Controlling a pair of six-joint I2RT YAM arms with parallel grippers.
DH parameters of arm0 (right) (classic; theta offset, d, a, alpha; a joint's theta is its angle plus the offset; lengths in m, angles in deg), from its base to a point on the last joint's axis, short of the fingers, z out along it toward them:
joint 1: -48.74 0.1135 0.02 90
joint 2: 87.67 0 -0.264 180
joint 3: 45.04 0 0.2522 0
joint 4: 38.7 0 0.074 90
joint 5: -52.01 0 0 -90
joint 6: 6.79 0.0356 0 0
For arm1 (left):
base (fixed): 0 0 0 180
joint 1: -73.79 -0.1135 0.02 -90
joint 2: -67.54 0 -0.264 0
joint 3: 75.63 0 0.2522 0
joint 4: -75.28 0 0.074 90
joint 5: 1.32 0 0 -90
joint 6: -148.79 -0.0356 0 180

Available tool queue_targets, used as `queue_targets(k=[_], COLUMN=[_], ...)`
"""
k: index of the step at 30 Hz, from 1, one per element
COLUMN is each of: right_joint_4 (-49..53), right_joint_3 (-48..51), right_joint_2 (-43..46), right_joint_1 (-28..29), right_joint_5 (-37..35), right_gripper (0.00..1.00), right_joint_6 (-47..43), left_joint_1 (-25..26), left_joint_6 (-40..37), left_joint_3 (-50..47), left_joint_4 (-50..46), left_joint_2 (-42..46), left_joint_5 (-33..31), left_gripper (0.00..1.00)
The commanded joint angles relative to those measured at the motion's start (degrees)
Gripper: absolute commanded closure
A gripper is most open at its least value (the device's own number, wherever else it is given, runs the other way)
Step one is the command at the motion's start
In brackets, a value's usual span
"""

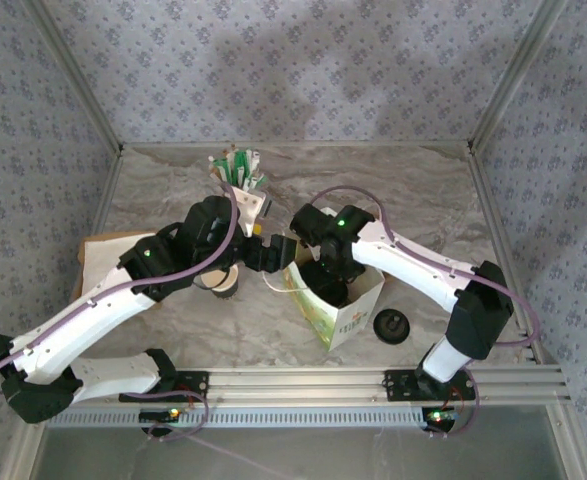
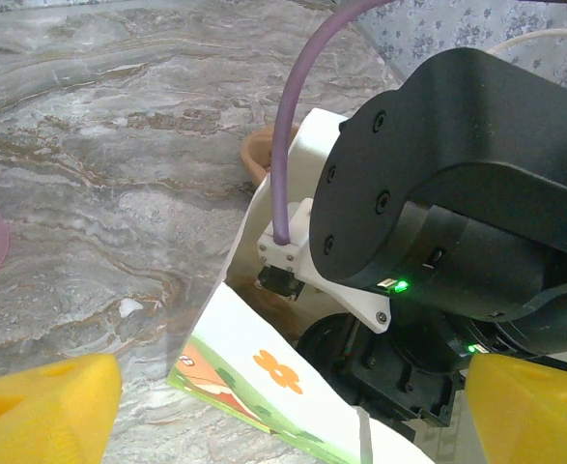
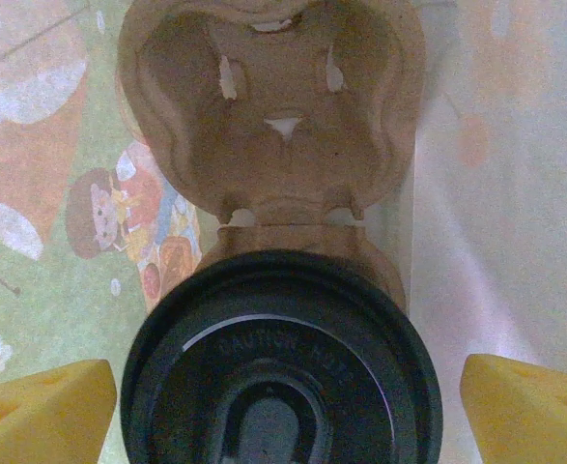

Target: Pack the takeout coffee

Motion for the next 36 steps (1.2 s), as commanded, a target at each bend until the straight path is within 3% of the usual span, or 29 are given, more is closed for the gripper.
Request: queue_targets(k=[1,36], right_joint_4=[1.88,2.9], right_joint_3=[-1.87,-2.29], right_joint_2=[0.63,2.03], right_joint_1=[-0.08,0.47], right_joint_5=[-1.09,-2.34], right_gripper=[0.06,0.0], right_joint_6=[0.98,1.03], left_joint_1=[0.61,0.6], left_joint_6=[0.04,0.21], left_joint_3=[0.75,0.44], left_joint_4=[1.23,1.51], left_joint_2=[0.91,0.98], left_joint_5=[-0.65,-0.73], left_gripper=[0.08,0.07])
